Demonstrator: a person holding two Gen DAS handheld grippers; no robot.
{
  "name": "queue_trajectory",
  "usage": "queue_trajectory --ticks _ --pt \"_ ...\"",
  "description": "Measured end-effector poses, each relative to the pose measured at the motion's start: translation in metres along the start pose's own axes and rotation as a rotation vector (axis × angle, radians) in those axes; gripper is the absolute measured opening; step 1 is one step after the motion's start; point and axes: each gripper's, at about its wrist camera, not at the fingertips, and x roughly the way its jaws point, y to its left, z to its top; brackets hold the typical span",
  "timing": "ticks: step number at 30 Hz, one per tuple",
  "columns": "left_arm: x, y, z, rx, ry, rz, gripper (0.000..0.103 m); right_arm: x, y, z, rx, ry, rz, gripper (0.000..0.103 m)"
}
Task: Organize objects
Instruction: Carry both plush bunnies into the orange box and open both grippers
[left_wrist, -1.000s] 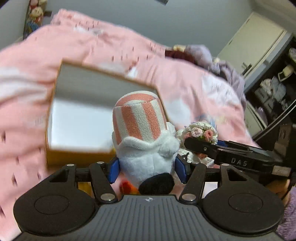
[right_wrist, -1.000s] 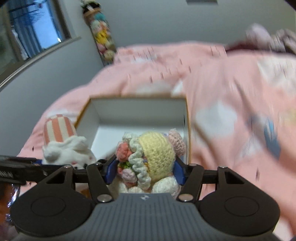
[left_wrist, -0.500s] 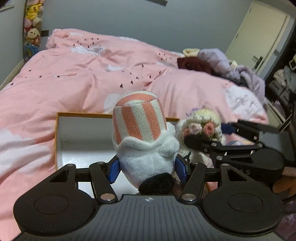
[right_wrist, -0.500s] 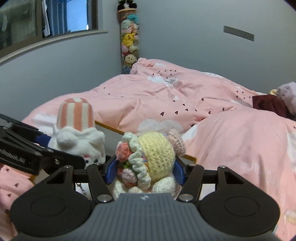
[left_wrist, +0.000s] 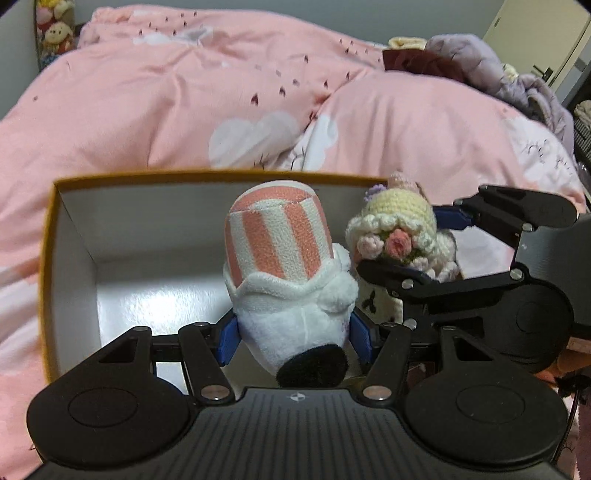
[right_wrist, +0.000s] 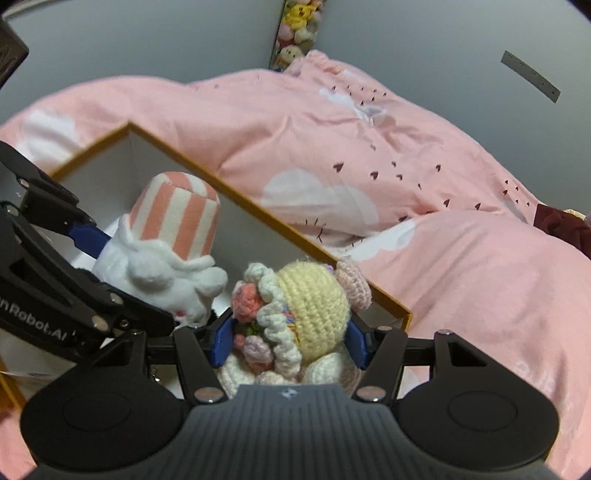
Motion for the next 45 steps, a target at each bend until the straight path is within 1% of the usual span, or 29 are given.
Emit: queue_trajectory --ticks 4,9,14,20,24,25,26,28,30,34,36,39,40,41,42,43,44,45 --pt "0.014 0.003 -0.002 0.009 0.048 0.005 0.069 0.015 -0.001 -0.005 -0.019 0.044 0.027 0.062" --pt "0.028 0.006 -0.003 0.002 0.110 0.011 0.070 0.027 0.000 -0.010 -0.031 0.080 0.034 0.062" --pt "0.035 0.009 -0.005 -0.013 0.126 0.004 0.070 0.042 -0.003 -0.013 -0.021 0.109 0.042 0.062" --pt "0.039 0.010 -0.002 -0.016 0.127 -0.008 0.072 0.046 0.002 -0.019 -0.063 0.098 0.021 0.063" --pt "0.040 0.008 -0.001 -0.021 0.115 -0.020 0.073 0.041 -0.001 -0.019 -0.046 0.092 0.023 0.064" --pt "0.040 0.007 -0.001 -0.017 0.109 -0.022 0.073 0.039 -0.002 -0.019 -0.041 0.090 0.024 0.065" --pt "0.040 0.006 -0.001 -0.011 0.106 -0.020 0.073 0.037 -0.003 -0.019 -0.040 0.089 0.021 0.068" --pt "0.040 0.002 -0.001 0.002 0.100 -0.020 0.073 0.033 -0.003 -0.020 -0.051 0.089 0.020 0.070" --pt "0.038 -0.001 -0.001 0.013 0.088 -0.021 0.073 0.028 -0.001 -0.021 -0.070 0.090 0.017 0.070" --pt "0.033 -0.004 0.000 0.000 0.057 -0.032 0.073 0.018 0.001 -0.024 -0.098 0.076 0.006 0.070" --pt "0.028 -0.007 0.001 0.005 0.041 -0.038 0.073 0.012 0.001 -0.026 -0.100 0.067 0.004 0.070" --pt "0.020 -0.011 0.003 0.025 0.022 -0.026 0.073 0.004 0.001 -0.029 -0.094 0.055 -0.003 0.070" --pt "0.017 -0.014 0.003 0.033 0.016 -0.018 0.069 0.000 0.001 -0.030 -0.090 0.051 -0.008 0.070" --pt "0.015 -0.015 0.003 0.034 0.008 -0.010 0.058 -0.002 0.001 -0.031 -0.084 0.049 -0.013 0.070" --pt "0.013 -0.017 0.003 0.036 0.002 -0.007 0.053 -0.004 0.001 -0.032 -0.077 0.046 -0.017 0.070" --pt "0.012 -0.018 0.003 0.037 0.001 -0.013 0.046 -0.007 0.000 -0.033 -0.068 0.042 -0.020 0.070" --pt "0.011 -0.018 0.004 0.035 0.002 -0.019 0.040 -0.008 -0.001 -0.033 -0.061 0.039 -0.020 0.070" --pt "0.010 -0.020 0.004 0.033 0.007 -0.022 0.039 -0.009 -0.001 -0.034 -0.053 0.036 -0.019 0.070"
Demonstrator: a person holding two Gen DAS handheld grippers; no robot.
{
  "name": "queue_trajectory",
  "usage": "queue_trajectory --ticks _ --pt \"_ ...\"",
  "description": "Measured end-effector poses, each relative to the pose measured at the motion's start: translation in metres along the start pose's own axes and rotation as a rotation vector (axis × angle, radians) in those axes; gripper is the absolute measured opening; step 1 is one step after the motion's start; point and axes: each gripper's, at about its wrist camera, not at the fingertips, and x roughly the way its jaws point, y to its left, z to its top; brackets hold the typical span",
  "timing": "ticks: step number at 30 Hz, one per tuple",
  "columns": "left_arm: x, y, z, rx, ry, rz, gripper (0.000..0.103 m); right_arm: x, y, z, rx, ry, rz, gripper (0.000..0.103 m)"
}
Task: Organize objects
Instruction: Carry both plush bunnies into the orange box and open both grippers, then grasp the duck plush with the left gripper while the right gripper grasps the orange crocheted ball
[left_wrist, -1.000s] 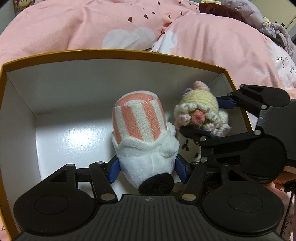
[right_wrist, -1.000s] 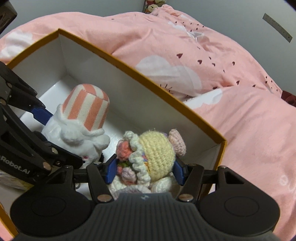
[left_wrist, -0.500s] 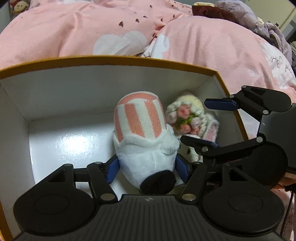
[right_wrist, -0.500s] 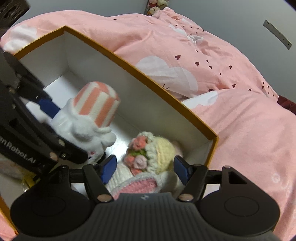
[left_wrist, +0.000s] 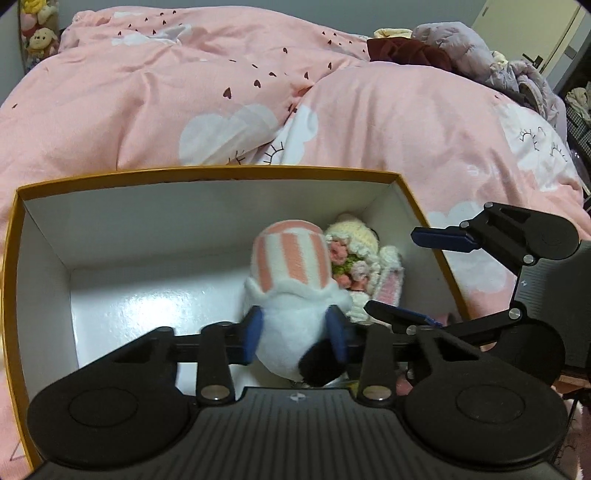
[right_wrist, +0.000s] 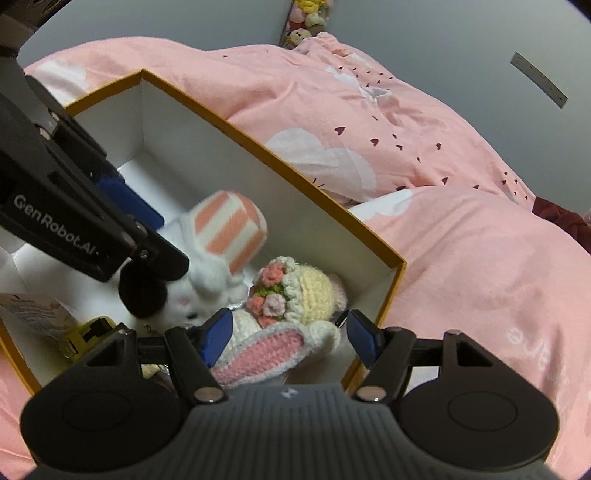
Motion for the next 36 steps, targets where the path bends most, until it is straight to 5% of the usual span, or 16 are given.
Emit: queue_trajectory --ticks 10,18,22,30,36 --pt "0.022 -0.007 0.007 -0.012 -0.026 0.062 0.037 -0.007 -0.001 -0.004 0.072 -0.005 -0.002 0.069" --pt "0.009 -0.001 0.008 -0.053 -0.062 0.037 0.038 -0.020 -0.001 -0.003 0.132 -0.020 0.002 0.065" --pt "-0.012 -0.009 0.007 -0.016 -0.112 0.037 0.038 -0.032 -0.001 -0.002 0.178 -0.049 0.010 0.055" --pt "-0.087 -0.031 -0.014 0.082 -0.219 0.044 0.038 -0.079 0.012 -0.002 0.301 -0.162 0.028 0.054" --pt "-0.139 -0.041 -0.049 0.129 -0.237 0.006 0.038 -0.120 0.041 -0.014 0.358 -0.147 0.066 0.055"
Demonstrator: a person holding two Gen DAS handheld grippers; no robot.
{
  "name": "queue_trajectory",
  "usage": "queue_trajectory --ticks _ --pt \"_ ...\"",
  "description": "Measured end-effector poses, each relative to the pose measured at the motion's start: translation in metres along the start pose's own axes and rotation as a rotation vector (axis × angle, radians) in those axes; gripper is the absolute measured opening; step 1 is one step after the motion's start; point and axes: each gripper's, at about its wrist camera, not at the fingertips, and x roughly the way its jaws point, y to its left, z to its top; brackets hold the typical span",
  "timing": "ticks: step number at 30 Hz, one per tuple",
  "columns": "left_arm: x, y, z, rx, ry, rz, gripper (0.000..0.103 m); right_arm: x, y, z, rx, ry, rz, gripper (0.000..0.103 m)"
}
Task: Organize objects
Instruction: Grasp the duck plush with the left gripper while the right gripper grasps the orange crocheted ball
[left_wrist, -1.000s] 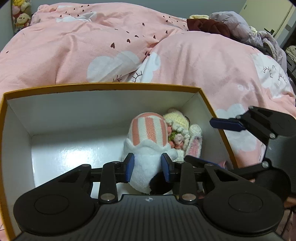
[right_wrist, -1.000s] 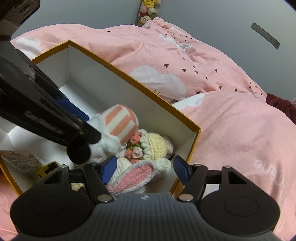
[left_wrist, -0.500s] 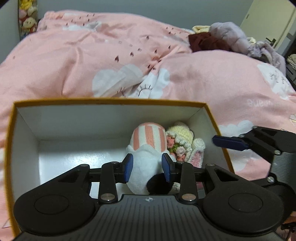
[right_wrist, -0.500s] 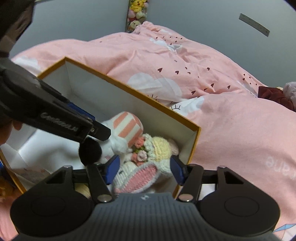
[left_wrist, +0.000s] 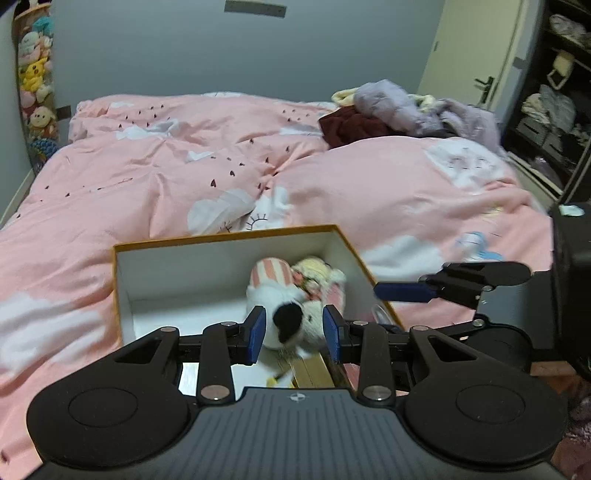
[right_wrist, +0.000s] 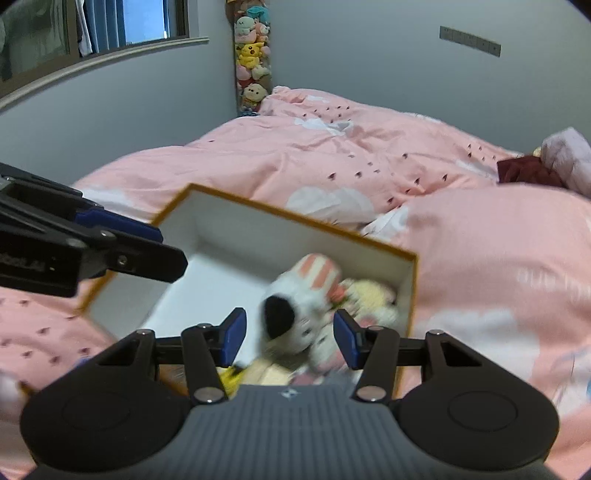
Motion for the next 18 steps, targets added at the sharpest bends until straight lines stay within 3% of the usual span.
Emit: queue_trajectory --ticks 9,12,13,18 --pt "-0.073 0.006 -0.055 -0.038 -0.037 0.050 0.038 -0.048 0.045 -0.054 0.075 -0.007 0.032 0.055" --pt "-0.083 0.010 -0.080 -0.081 -0.021 0.075 0.043 -0.052 0.060 -0.074 0.091 0.008 0.043 0.055" --pt "-0.085 0.011 -0.089 -0.091 -0.021 0.083 0.052 -0.052 0.064 -0.083 0.103 0.019 0.042 0.055" --pt "-0.077 0.004 -0.126 -0.066 0.023 0.162 0.054 -0.040 0.075 -0.118 0.172 0.097 0.058 0.055"
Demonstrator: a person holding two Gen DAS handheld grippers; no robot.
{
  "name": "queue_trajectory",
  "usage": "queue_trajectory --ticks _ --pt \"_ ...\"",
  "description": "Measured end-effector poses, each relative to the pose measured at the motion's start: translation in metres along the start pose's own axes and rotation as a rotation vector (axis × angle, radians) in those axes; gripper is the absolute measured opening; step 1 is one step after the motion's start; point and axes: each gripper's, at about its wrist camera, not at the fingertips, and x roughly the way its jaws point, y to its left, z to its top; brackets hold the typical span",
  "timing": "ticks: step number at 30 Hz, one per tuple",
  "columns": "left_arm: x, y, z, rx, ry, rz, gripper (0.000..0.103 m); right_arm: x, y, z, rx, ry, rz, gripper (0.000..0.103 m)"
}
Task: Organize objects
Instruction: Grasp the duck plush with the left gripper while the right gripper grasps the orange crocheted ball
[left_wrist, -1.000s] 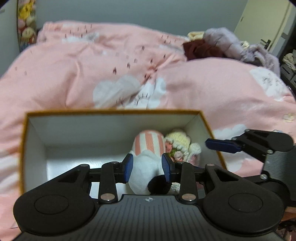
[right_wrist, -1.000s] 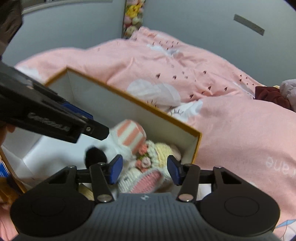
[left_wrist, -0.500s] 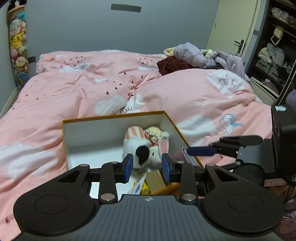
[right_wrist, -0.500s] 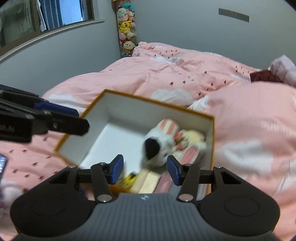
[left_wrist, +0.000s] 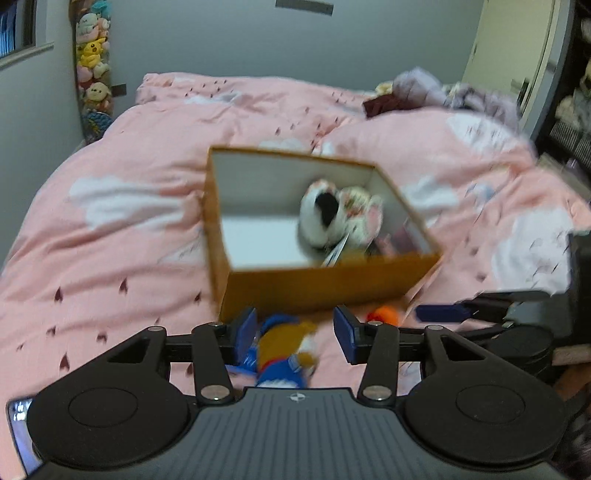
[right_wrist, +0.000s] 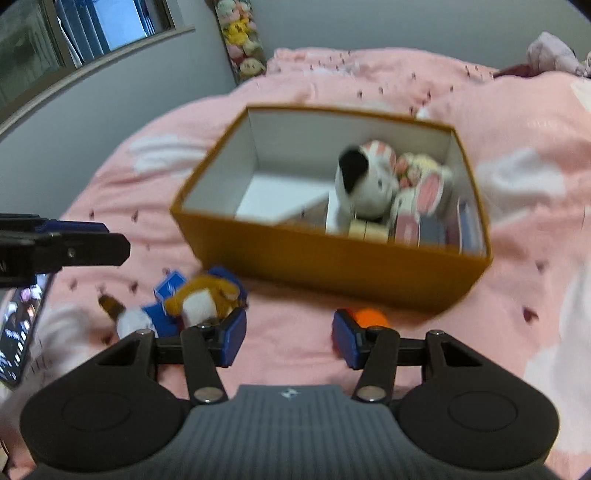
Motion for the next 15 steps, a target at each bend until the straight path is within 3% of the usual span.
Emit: queue_trajectory --ticks 7,15 --pt "0.022 -0.014 -0.030 0.094 0.068 0.126 0.058 0.022 0.000 -0.034 0.022 0.058 -0.037 0.055" --pt "0.041 -0.017 -0.029 0.111 0.100 0.145 0.063 0.031 0.011 -0.040 -0.107 0.072 -0.074 0.063"
